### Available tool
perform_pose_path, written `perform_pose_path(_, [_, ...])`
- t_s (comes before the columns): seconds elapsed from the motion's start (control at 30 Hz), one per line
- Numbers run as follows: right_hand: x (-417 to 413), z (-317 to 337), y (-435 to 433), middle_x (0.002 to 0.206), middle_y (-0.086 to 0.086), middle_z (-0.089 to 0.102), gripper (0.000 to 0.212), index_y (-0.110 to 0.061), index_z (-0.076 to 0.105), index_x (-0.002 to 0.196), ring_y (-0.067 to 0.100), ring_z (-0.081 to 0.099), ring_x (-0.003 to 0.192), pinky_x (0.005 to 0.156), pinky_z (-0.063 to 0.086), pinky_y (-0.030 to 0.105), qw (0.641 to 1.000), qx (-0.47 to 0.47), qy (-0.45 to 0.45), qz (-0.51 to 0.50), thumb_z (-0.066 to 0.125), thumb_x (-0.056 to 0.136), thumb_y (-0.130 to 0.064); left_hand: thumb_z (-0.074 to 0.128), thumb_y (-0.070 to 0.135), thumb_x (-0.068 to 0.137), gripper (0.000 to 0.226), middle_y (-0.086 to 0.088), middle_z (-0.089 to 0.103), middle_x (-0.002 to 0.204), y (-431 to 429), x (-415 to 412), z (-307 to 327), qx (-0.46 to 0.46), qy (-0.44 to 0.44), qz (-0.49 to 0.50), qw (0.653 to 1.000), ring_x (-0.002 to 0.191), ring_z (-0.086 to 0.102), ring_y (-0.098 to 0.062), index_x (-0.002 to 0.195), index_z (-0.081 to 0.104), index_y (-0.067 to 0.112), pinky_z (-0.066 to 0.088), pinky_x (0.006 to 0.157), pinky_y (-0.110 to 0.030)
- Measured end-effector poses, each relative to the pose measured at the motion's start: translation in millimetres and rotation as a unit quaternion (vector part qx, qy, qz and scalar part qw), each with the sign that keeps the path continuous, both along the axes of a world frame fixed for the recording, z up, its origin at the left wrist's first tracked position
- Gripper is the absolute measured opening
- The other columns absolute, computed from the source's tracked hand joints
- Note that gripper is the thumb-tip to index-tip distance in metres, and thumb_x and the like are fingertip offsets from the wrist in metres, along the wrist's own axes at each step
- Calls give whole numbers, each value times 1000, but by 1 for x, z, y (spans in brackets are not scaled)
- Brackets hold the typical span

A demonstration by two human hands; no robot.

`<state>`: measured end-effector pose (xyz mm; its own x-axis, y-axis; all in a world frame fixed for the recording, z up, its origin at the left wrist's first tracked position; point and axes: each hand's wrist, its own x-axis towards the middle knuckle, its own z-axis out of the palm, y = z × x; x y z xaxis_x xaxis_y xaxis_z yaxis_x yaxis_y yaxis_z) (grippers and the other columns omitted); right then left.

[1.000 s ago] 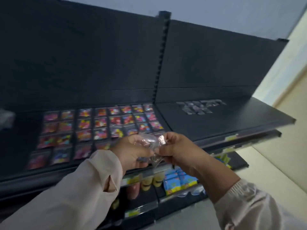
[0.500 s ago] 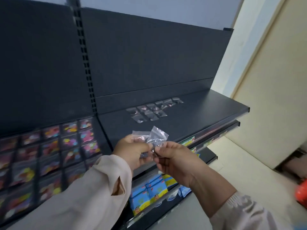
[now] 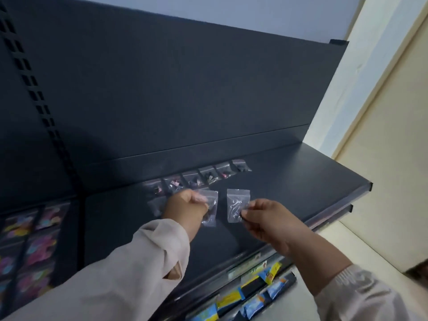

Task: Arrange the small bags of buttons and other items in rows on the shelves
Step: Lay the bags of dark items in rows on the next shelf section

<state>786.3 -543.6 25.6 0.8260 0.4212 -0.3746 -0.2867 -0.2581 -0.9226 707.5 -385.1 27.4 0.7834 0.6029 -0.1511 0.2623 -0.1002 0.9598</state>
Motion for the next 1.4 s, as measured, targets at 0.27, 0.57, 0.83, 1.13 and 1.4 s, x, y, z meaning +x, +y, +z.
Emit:
perform_pose_path(0.27, [128,-31,-7,68,7,62,12,-10,61,85,17,54,61,60,46,27,984,-119,-89,98,69,77,-6,56,12,86,16,4,61,78,-39,89,-31,148,97,78,981,74,59,-17,83,54,27,43,63,-24])
perform_pose_path(0.57, [183,-46,-8,81,1,64,23,-16,56,99,17,61,79,75,49,30,928,-206,-228,210,69,80,-17,55,16,88,48,0,56,126,-61,134,-44,250,188,107,944,112,55,-21,132,40,25,45,91,-30])
perform_pose_path(0.83, [182,-71,-38,154,-4,24,59,-23,33,144,15,13,144,117,16,28,708,-203,-531,419,26,90,-46,48,33,85,50,-6,41,146,-87,106,-57,498,259,-89,823,136,39,-24,132,51,17,36,105,-37])
perform_pose_path(1.13, [186,-86,-24,158,-4,4,100,-18,14,149,7,-18,136,105,-20,24,658,-232,-558,450,-16,70,-70,5,57,72,87,-5,26,154,-82,118,-72,505,287,-111,806,140,28,-20,142,36,16,28,107,-42])
perform_pose_path(1.4, [183,-86,-10,157,5,15,90,-13,21,148,19,10,145,111,-4,29,661,-262,-555,432,-4,80,-65,36,55,71,59,0,69,112,-72,127,-87,539,256,-75,799,97,67,-16,103,72,20,54,69,-33])
